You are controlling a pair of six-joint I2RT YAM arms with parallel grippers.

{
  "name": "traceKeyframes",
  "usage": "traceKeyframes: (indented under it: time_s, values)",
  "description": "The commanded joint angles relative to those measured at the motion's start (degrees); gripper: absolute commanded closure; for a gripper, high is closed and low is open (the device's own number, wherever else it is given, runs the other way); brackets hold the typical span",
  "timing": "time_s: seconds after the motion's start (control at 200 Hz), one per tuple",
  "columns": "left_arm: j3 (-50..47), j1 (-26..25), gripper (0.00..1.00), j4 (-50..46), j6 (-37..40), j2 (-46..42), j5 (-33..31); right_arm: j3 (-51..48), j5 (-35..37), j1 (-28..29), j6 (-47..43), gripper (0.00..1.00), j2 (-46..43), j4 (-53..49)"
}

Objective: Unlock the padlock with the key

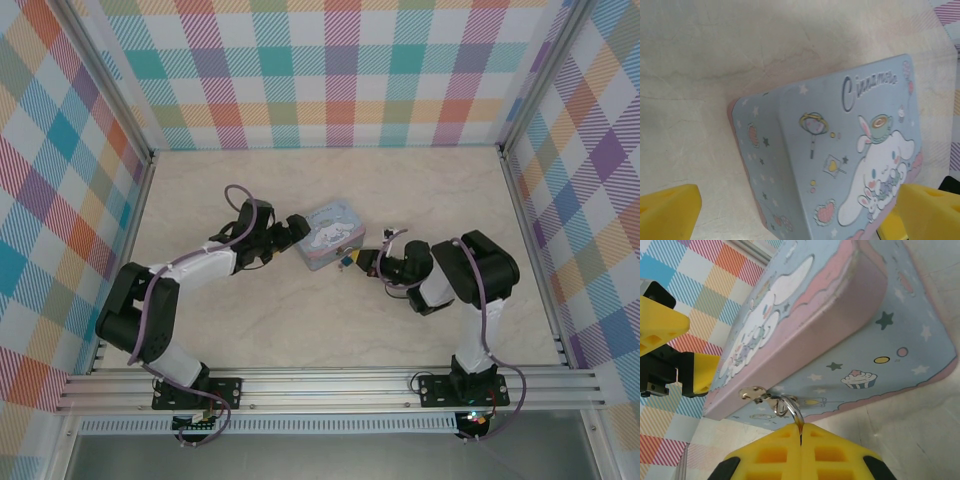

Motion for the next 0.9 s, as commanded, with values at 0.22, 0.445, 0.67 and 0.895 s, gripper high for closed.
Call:
traceKeyframes:
  time_s: [0.22, 0.445, 0.67, 0.895]
  values:
    - [0.0, 1.6, 0.0, -6.0, 7.3, -10.6, -5.0, -3.1, 0.8, -1.9, -6.3, 1.0, -17.5, -19.6]
    - [-1.6, 2.0, 0.0, -10.9, 12.7, -17.6, -12.3, 1.7, -1.5, -1.9, -14.8, 1.0, -35.7, -59.7]
    - [-3.5, 2.7, 0.0, -11.5, 14.2, -21.3, -14.5, 10.0, -6.2, -1.9, -18.7, 1.0, -41.6, -89.7]
    - [-4.3, 3.0, 0.0, -10.2, 14.4, -21.3, -15.2, 12.2, -8.0, -1.8, -17.4, 1.0, -37.3, -98.3]
